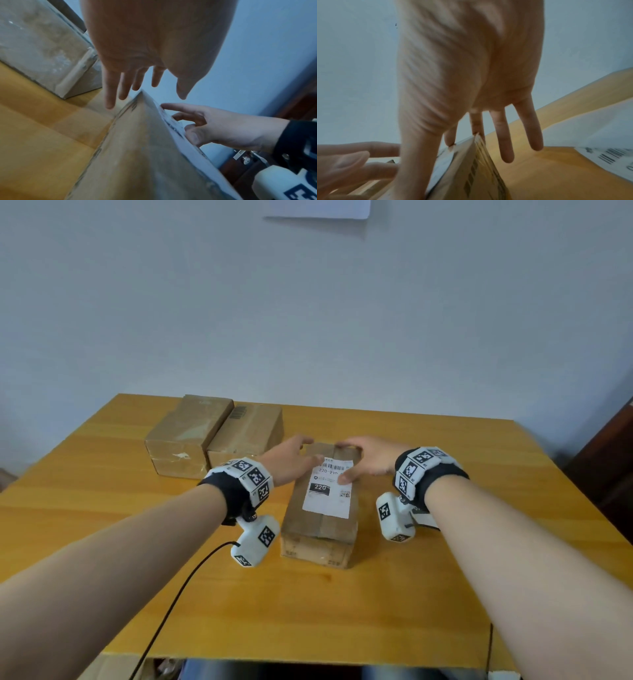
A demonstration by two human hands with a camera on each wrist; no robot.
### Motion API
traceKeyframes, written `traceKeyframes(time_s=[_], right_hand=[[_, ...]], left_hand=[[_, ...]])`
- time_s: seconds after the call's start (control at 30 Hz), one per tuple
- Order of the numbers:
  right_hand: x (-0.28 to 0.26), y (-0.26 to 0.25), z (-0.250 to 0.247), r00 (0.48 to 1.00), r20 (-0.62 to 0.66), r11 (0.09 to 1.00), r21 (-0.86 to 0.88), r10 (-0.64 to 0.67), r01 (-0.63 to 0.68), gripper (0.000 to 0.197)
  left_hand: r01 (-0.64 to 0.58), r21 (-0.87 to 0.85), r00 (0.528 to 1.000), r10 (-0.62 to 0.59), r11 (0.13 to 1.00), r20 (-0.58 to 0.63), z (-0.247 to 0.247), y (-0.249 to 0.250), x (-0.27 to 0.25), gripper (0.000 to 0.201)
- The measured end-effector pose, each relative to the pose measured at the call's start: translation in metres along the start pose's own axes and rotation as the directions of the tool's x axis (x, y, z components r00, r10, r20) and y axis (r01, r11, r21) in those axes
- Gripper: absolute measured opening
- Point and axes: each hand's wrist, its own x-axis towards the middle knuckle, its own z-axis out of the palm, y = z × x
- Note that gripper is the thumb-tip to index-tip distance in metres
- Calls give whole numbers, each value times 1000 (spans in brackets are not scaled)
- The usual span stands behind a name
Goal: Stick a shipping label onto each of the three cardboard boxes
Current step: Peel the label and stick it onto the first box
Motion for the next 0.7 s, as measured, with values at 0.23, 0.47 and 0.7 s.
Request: traceKeyframes(time_s=[0.23,0.47,0.7], right_hand=[[-27,21,4,968,-119,956,226,220,-189,83],[-46,30,21,945,-181,883,438,272,-170,62],[-62,47,20,921,-191,869,439,340,-229,33]], left_hand=[[-55,222,988,21,973,155,9,29,-19,53],[-11,327,984,-48,945,171,52,50,-47,114],[-37,496,988,-43,868,148,52,45,-40,103]])
